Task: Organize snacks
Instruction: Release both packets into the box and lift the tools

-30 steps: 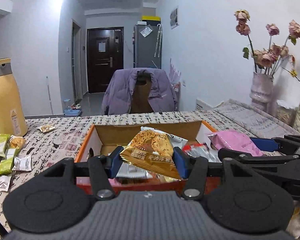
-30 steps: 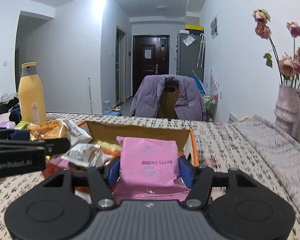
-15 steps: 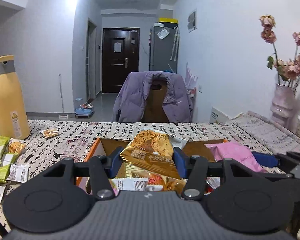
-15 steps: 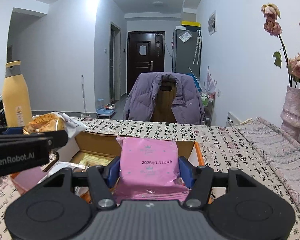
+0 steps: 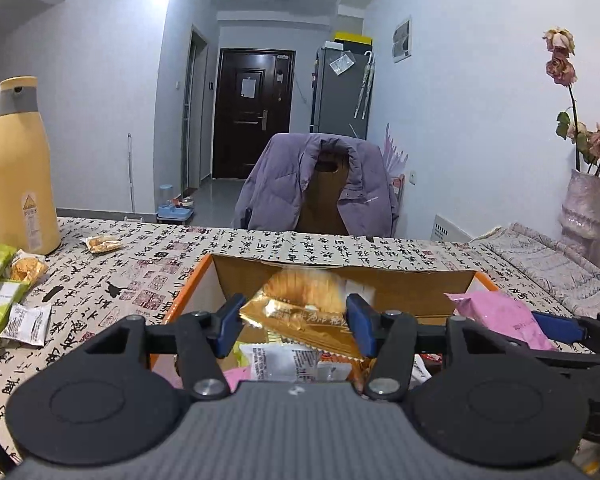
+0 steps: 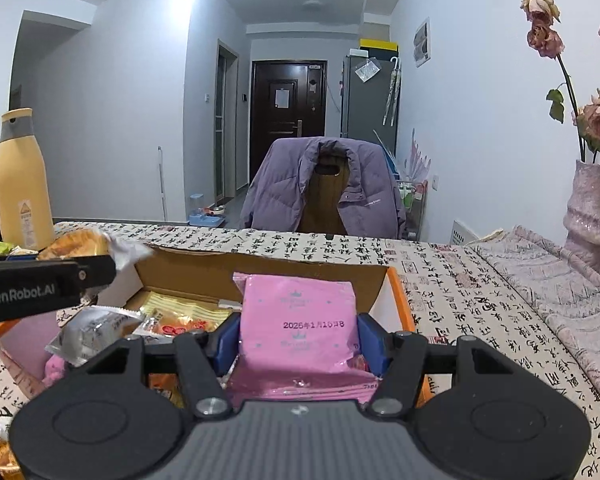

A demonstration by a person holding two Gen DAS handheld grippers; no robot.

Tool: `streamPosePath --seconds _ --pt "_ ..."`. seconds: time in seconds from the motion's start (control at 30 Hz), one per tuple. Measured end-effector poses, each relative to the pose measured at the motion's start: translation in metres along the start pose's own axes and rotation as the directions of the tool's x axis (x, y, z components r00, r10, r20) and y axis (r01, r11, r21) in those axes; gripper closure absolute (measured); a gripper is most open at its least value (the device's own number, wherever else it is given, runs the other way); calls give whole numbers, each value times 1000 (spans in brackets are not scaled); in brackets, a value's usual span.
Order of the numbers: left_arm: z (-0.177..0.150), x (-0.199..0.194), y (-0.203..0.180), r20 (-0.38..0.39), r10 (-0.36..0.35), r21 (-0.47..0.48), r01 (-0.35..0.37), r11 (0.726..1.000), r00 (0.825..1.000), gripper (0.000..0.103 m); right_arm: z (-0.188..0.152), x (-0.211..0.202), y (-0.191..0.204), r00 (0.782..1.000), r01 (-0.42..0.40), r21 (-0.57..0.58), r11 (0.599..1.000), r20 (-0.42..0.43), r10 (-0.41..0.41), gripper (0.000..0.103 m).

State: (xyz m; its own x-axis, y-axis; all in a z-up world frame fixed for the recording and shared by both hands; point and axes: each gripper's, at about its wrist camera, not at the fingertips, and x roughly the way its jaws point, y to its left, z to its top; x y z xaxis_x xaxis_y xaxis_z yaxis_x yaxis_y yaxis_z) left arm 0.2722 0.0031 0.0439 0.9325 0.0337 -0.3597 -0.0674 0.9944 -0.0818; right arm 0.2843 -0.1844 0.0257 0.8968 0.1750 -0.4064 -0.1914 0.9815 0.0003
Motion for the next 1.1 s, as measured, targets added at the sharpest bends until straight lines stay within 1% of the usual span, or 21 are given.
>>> streamPosePath --seconds 0.03,0.07,0.1,0.13,0.2,0.23,0.27,0.47,0.73,1.1 --pt "0 -1 1 2 -1 -3 1 1000 1000 38 0 -1 -1 1000 2 2 1000 4 -2 40" --pt "0 -2 3 5 -6 -8 6 1000 1000 27 0 -1 -2 1000 6 4 1000 7 -6 37" --pt "0 -3 5 11 -9 -15 10 1000 1000 17 0 -3 -2 1000 8 9 1000 13 -8 25" --pt "0 -4 6 17 -8 -22 8 1000 1000 14 0 -4 -3 1000 8 15 1000 18 -8 14" --pt "1 -7 8 30 0 -33 1 999 1000 0 0 -6 -5 1000 11 22 1000 26 -11 10" --pt "1 -9 8 38 2 -40 0 999 999 0 -1 -6 -6 1000 11 26 1000 26 -12 3" --pt "1 -11 9 44 7 -46 -5 999 999 0 -1 -5 -7 1000 13 32 999 26 -14 0" --pt "2 -7 9 28 21 -48 -20 999 999 0 -3 -3 -13 999 23 49 999 23 -24 0" --pt "2 -9 5 34 15 -45 -13 999 999 0 0 -4 -14 999 33 49 998 34 -35 0" --pt "15 -25 3 49 30 -68 -27 997 998 0 7 -13 -16 998 48 48 998 33 -50 0"
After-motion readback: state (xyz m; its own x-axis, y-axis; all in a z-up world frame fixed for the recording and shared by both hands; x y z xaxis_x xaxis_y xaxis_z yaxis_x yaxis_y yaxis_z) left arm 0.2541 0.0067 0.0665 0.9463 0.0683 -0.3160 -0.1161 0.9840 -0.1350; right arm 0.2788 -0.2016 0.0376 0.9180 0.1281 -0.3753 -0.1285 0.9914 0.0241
